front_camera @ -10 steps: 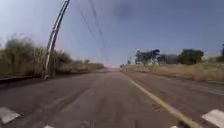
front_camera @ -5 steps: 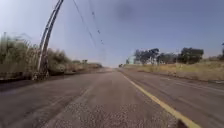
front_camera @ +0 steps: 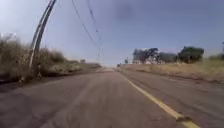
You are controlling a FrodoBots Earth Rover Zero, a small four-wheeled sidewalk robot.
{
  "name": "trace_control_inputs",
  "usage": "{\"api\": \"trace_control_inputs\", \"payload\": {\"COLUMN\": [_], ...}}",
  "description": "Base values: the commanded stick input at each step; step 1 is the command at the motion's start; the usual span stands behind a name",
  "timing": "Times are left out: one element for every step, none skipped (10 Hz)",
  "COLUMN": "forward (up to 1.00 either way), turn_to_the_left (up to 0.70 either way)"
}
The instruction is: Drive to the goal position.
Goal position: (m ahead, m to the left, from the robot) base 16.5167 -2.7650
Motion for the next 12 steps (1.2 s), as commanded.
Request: {"api": "trace_control_inputs", "payload": {"forward": [1.0,1.0,1.0,1.0,1.0,1.0,1.0,1.0,1.0,1.0,1.0,1.0], "turn_to_the_left": [0.0,0.0,0.0,0.0,0.0,0.0,0.0,0.0,0.0,0.0,0.0,0.0]}}
